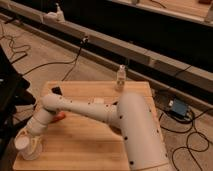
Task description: Place the ceramic cup over the eraser
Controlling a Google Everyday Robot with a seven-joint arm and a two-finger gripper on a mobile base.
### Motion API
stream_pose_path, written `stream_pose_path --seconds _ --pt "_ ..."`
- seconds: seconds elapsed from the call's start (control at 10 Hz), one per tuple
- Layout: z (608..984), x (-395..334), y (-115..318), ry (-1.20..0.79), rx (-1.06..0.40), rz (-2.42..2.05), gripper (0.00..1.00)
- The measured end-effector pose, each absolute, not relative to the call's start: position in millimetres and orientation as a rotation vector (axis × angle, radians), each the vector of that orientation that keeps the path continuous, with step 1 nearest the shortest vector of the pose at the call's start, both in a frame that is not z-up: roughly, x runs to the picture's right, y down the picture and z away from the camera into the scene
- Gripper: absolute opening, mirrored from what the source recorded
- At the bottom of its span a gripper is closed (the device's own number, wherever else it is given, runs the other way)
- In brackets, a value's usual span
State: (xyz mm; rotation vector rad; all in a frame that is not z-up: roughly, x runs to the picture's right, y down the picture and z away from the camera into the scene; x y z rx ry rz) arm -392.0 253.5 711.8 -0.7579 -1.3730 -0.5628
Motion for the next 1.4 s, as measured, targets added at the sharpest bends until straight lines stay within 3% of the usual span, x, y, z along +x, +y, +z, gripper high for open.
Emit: stream_pose_path --seconds 0.8,1.4 --pt "713 -321 123 -1.357 -0.445 -0.268 0.0" --pt "718 -242 24 -1.16 -0.371 -0.177 0.0"
